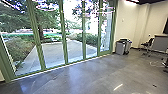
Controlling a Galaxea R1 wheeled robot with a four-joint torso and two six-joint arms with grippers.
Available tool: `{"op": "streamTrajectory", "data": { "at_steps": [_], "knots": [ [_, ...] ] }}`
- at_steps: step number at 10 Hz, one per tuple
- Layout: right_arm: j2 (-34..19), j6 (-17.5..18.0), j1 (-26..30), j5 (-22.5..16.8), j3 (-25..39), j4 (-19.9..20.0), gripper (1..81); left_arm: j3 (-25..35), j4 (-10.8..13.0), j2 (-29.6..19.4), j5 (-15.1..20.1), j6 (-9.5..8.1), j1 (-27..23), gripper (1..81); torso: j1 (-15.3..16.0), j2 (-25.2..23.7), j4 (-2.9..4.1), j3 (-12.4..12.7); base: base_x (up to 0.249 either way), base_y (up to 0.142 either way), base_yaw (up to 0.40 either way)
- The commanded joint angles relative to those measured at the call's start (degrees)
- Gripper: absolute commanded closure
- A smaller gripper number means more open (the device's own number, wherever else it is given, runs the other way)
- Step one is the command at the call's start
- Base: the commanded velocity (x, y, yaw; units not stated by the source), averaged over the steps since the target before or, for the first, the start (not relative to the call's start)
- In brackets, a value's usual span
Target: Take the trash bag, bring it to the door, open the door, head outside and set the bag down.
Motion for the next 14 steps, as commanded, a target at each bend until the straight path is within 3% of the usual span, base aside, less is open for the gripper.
{"op": "streamTrajectory", "data": {
  "at_steps": [1,8,14],
  "knots": [
    [0.11,-0.22,3.38,-3.13,0.21,-0.50,1.0,0.03,0.29,-0.04,3.15,0.47,-3.97,81.1,0.00,0.00,0.00,0.00,0.000,0.000,-0.252],
    [0.29,-0.22,3.38,-3.13,-0.14,-0.42,1.0,-0.14,0.20,-0.13,3.15,0.56,-3.97,81.1,0.00,0.00,-0.02,0.02,0.000,0.000,-0.153],
    [0.38,-0.22,3.38,-3.13,-0.14,-0.42,1.0,-0.14,0.11,-0.22,3.06,0.47,-3.97,81.1,0.00,0.00,-0.02,0.02,0.000,0.000,0.000]
  ]
}}
